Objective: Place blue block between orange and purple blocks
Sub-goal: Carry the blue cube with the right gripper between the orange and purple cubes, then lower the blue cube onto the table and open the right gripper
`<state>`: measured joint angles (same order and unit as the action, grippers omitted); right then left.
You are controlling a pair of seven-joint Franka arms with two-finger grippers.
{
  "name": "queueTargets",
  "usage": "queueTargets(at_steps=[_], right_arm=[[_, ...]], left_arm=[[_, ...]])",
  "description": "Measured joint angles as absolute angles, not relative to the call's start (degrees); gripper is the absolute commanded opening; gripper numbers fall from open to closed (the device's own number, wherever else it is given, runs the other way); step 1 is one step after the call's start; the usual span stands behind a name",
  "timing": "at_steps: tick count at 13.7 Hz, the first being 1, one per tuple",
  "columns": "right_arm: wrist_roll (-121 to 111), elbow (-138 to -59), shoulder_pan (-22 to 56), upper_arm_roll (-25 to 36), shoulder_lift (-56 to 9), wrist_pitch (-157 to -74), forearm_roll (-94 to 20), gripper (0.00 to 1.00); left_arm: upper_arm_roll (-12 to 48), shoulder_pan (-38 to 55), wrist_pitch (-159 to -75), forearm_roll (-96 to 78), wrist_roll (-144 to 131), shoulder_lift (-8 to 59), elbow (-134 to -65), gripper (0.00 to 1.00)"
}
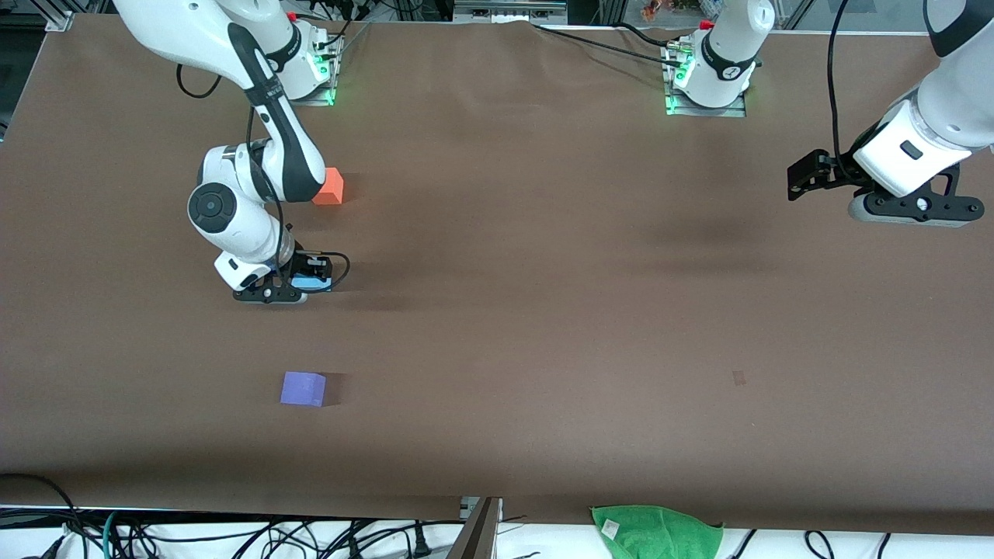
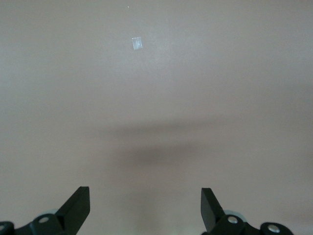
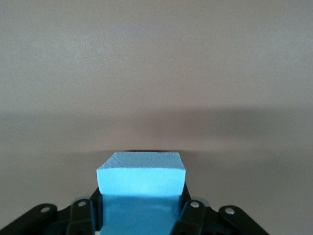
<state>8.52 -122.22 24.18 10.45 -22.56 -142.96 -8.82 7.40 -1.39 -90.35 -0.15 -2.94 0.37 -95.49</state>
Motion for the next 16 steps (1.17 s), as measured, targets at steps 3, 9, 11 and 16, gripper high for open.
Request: queueTargets(at_steps=[3, 9, 11, 16], right_arm=[[8.53, -122.21, 24.19, 10.42, -23.24, -143.45, -8.89, 0.86], [8.54, -121.32, 24.31, 10.23, -23.36, -143.75, -8.92, 0.99], [8.54, -119.87, 24.4, 10.16, -22.71, -142.48, -8.94, 0.99], [8.54, -110.06, 24.44, 11.4, -16.06, -123.16, -9.17, 0.99]], left_arm=[[7.39, -1.38, -90.35, -0.15, -2.94, 0.37, -95.48, 1.0], [7.37, -1.38, -90.34, -0.15, -2.94, 0.37, -95.48, 1.0], [7.34, -1.38, -90.29, -0.15, -2.94, 0.37, -95.48, 1.0], [7.34, -1.29, -90.11, -0.15, -2.94, 0.37, -95.48, 1.0]])
